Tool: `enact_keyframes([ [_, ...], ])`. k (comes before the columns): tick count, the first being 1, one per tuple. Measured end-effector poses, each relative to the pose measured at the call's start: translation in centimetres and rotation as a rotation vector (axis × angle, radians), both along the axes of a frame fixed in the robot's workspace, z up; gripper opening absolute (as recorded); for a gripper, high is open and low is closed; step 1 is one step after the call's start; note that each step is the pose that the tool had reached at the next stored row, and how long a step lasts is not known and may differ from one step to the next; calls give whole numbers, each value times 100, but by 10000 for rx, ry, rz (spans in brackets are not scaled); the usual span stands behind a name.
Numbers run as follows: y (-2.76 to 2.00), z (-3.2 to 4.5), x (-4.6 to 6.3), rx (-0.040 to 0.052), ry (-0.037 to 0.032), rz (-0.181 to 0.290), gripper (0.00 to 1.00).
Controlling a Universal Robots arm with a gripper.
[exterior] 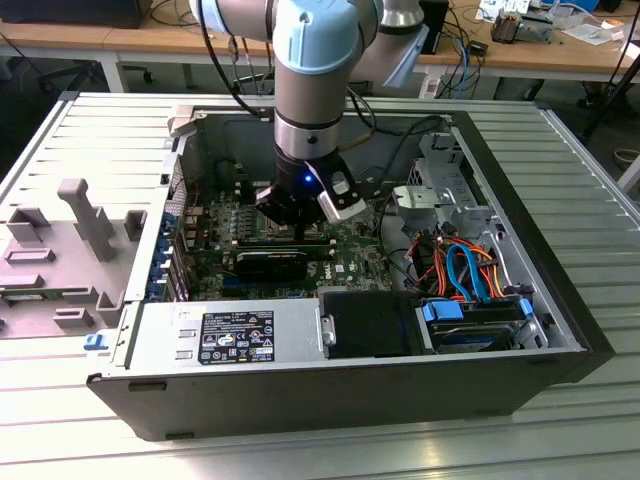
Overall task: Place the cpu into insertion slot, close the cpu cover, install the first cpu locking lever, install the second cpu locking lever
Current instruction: 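Install the second cpu locking lever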
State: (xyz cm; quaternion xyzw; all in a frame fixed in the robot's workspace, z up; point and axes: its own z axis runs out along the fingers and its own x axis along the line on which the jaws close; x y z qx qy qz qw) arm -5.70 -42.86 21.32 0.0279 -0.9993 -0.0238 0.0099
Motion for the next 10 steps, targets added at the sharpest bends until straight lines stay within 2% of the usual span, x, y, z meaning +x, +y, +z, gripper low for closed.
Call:
enact_keyframes([
  [4,-7,-3,-151,127,-4,52,11],
  [8,-7,-4,-306,154,-28,51,11],
  [10,-6,-6,-330,155,-28,50,11],
])
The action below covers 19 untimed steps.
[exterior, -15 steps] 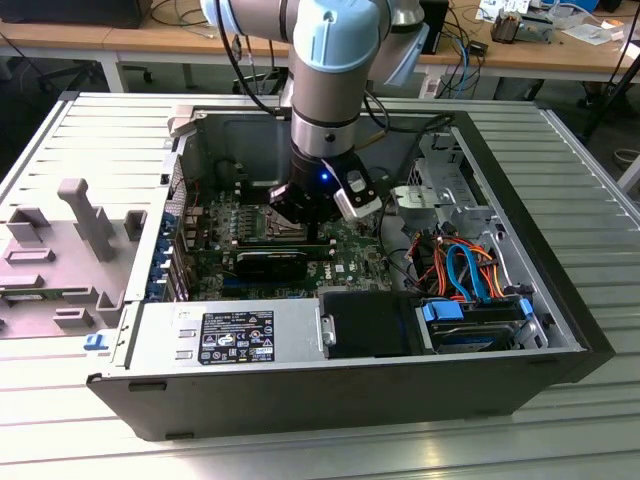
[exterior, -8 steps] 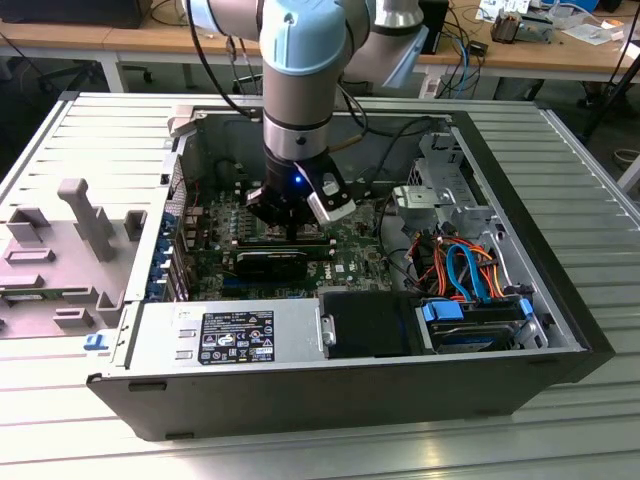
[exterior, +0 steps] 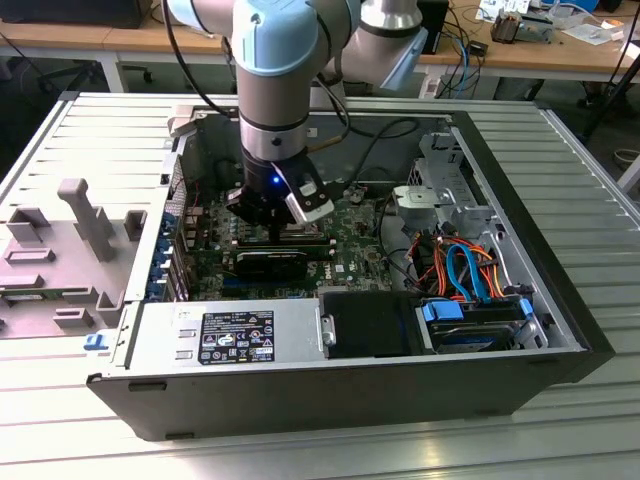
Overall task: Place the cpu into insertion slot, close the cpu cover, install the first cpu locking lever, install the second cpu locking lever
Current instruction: 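Install the second cpu locking lever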
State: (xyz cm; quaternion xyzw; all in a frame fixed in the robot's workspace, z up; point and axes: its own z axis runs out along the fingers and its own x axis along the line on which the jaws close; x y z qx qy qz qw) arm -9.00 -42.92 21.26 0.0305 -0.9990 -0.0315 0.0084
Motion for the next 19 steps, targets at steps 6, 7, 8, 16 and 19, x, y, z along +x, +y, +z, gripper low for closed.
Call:
enact_keyframes([
  [6,-1,-11,-105,0,0,11,11],
  [7,-1,-14,-120,0,0,13,11],
  [8,-1,-17,-136,-1,0,16,11],
  [16,11,-39,-191,-1,1,119,11],
  [19,26,-47,-191,1,1,155,11],
])
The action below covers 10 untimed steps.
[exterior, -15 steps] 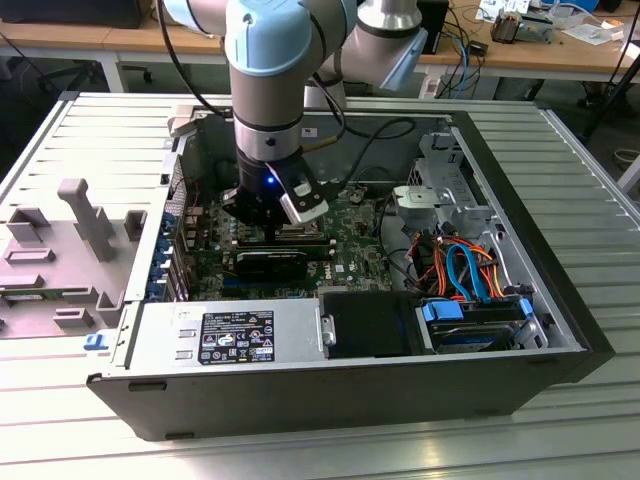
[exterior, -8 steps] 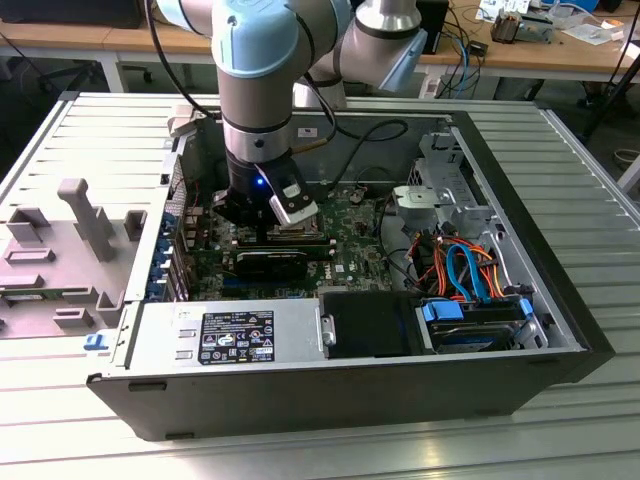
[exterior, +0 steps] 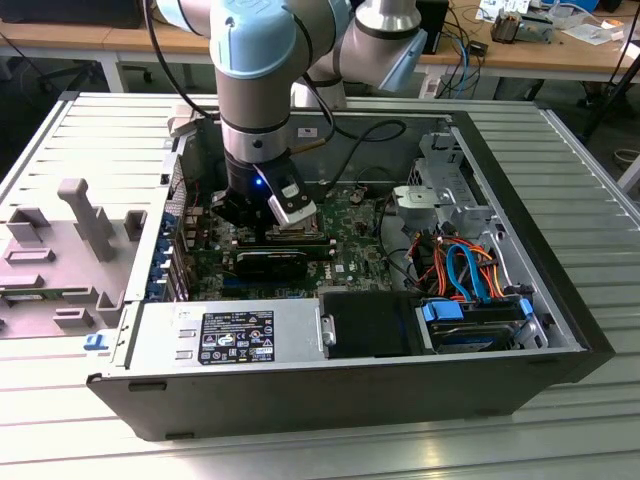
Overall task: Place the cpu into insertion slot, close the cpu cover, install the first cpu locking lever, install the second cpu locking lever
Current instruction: 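Install the second cpu locking lever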
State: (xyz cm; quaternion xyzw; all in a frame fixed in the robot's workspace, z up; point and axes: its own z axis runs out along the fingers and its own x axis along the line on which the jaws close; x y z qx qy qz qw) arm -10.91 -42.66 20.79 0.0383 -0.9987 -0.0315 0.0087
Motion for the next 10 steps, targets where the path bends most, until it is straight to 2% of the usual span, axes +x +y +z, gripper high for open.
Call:
enact_keyframes([
  [6,45,-23,-1,37,3,146,11],
  [8,68,-42,0,99,-7,227,11],
  [10,68,-50,-1,103,-3,267,11],
])
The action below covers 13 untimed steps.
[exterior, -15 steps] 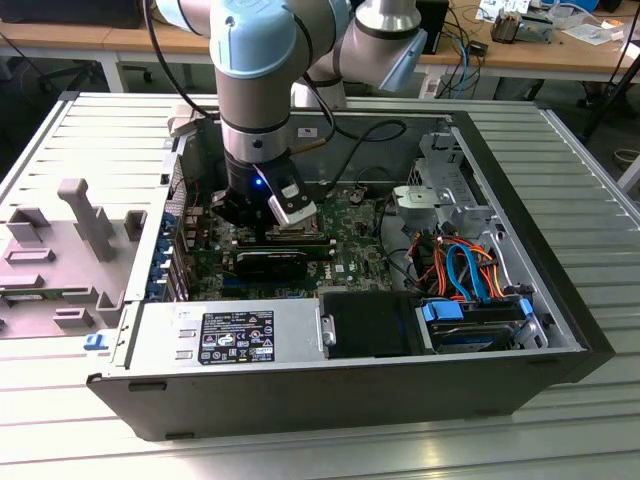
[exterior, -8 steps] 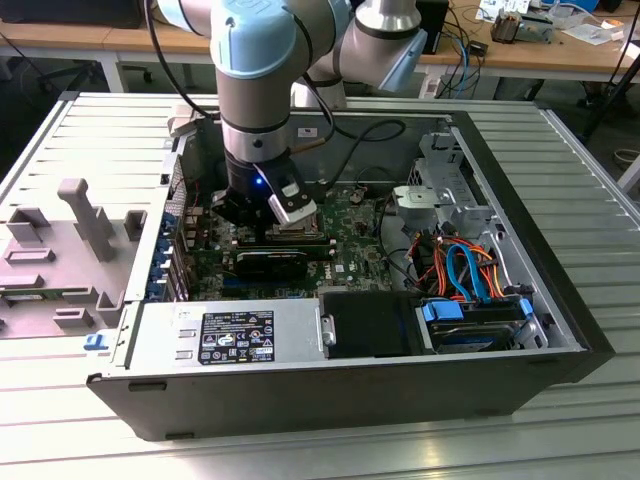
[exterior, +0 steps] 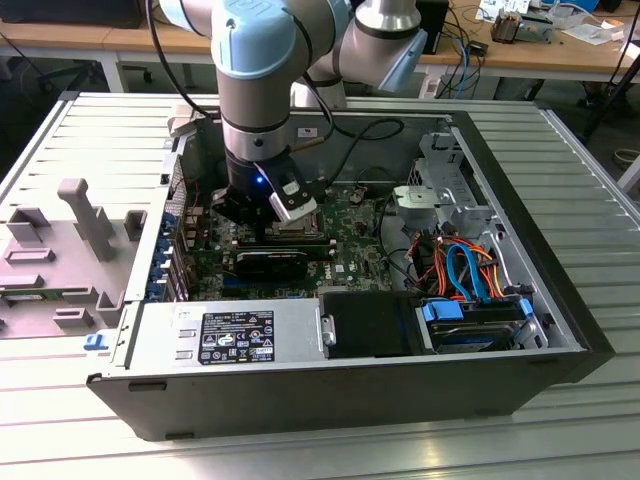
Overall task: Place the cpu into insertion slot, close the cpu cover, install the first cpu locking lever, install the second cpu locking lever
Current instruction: 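Install the second cpu locking lever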
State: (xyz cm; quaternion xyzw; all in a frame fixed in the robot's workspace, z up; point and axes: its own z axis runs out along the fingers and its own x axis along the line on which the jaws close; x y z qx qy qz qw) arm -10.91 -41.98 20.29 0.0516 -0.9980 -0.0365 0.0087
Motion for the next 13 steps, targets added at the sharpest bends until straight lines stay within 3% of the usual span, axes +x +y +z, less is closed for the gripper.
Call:
enact_keyframes([
  [4,0,-2,-2,-13,-1,11,11],
  [7,1,87,-2,-117,-11,12,11],
  [9,1,133,5,-138,-10,12,11],
  [13,2,137,141,-126,73,12,11],
])
